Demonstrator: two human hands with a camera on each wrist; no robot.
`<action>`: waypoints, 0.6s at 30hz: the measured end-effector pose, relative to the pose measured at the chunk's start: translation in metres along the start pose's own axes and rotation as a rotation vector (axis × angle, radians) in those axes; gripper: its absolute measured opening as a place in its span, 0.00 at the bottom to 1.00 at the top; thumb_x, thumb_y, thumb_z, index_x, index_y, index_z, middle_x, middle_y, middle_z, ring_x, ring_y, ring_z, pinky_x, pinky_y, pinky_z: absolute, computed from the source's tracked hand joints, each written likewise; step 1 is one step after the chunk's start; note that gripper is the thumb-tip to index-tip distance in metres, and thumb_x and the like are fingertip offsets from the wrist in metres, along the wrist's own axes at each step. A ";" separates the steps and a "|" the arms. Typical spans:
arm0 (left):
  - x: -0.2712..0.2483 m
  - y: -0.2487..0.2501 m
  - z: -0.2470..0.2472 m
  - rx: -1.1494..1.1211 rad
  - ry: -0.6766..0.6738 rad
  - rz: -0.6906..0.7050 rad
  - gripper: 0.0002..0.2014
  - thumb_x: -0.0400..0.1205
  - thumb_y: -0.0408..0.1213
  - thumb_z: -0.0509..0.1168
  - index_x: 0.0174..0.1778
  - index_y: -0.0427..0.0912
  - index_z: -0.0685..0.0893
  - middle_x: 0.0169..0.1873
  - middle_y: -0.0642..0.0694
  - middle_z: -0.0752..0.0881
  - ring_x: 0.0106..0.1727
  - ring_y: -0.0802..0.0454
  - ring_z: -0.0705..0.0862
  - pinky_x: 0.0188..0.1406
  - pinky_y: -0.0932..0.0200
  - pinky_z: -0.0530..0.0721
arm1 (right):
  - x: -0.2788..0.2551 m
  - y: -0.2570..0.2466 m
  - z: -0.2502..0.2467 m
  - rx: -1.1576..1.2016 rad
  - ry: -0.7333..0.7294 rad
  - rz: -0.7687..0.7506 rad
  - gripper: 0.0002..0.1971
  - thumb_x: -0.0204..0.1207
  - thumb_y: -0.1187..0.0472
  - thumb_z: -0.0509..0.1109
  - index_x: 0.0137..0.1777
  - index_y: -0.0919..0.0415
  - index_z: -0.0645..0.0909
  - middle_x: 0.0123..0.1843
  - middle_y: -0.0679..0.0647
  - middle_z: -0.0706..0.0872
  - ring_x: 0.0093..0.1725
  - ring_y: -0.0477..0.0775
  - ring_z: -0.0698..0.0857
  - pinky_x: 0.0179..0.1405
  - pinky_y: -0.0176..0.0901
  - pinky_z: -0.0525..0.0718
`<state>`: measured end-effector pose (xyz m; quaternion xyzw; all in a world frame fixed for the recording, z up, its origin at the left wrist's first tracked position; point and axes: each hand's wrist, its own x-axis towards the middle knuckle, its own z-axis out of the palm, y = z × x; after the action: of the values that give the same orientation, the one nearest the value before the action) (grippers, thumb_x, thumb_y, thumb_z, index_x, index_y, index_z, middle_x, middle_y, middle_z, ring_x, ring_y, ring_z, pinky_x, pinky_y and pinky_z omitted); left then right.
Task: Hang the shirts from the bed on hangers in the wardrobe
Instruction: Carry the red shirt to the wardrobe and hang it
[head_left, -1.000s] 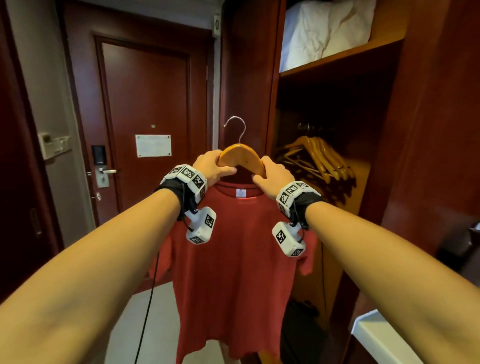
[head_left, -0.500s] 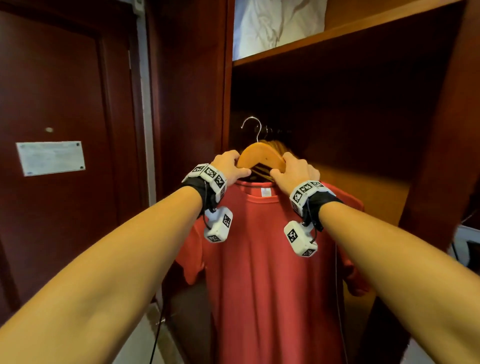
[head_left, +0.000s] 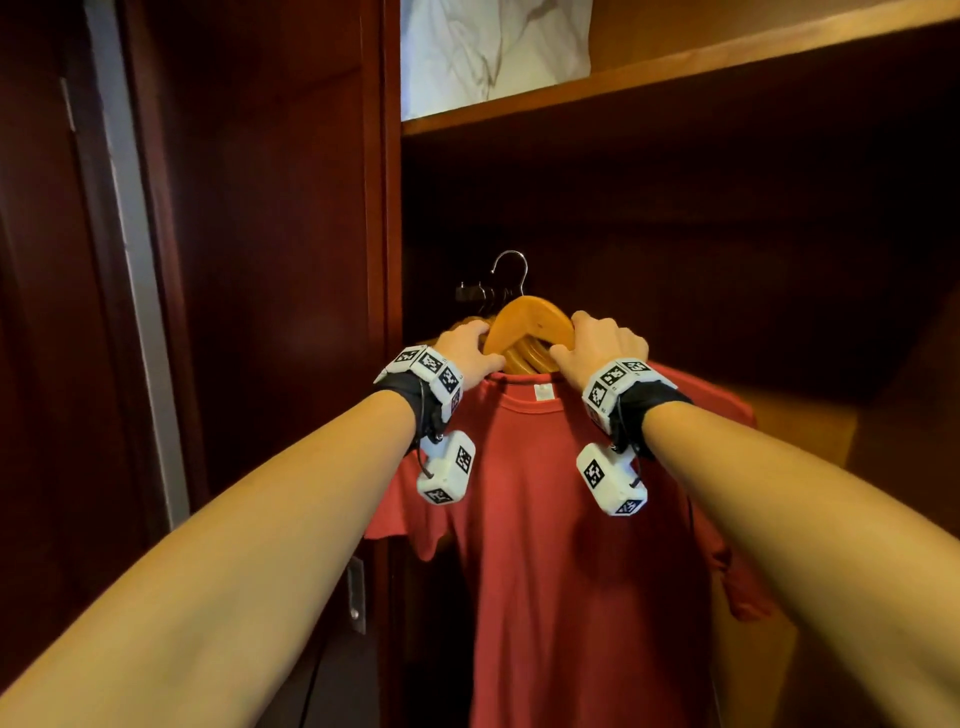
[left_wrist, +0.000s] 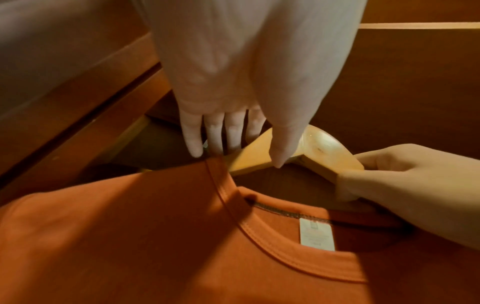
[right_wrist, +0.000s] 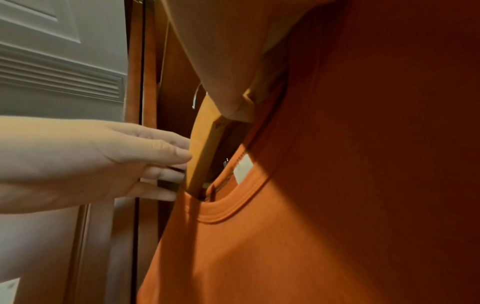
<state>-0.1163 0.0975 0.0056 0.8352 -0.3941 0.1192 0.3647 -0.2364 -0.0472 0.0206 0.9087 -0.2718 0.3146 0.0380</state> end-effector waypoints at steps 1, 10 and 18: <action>0.009 -0.004 0.000 -0.002 -0.010 -0.001 0.23 0.78 0.44 0.72 0.70 0.47 0.80 0.58 0.46 0.85 0.59 0.45 0.84 0.56 0.56 0.79 | 0.009 -0.003 0.003 -0.020 -0.005 0.002 0.16 0.78 0.50 0.63 0.61 0.58 0.77 0.55 0.59 0.86 0.54 0.66 0.86 0.42 0.49 0.72; 0.080 -0.024 0.020 -0.050 -0.088 0.002 0.16 0.74 0.48 0.71 0.55 0.46 0.83 0.41 0.48 0.88 0.44 0.46 0.87 0.41 0.55 0.82 | 0.079 -0.004 0.022 -0.092 0.025 -0.036 0.14 0.77 0.50 0.64 0.57 0.56 0.80 0.53 0.58 0.87 0.52 0.66 0.86 0.41 0.48 0.73; 0.134 -0.051 0.020 0.025 -0.044 -0.168 0.12 0.77 0.41 0.69 0.55 0.43 0.87 0.42 0.42 0.89 0.42 0.44 0.86 0.35 0.59 0.77 | 0.134 -0.031 0.056 -0.060 -0.077 -0.047 0.14 0.78 0.49 0.67 0.55 0.57 0.81 0.51 0.55 0.83 0.51 0.63 0.85 0.43 0.49 0.74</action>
<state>0.0085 0.0288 0.0305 0.8721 -0.3290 0.0747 0.3544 -0.1020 -0.0977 0.0581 0.9247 -0.2611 0.2700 0.0624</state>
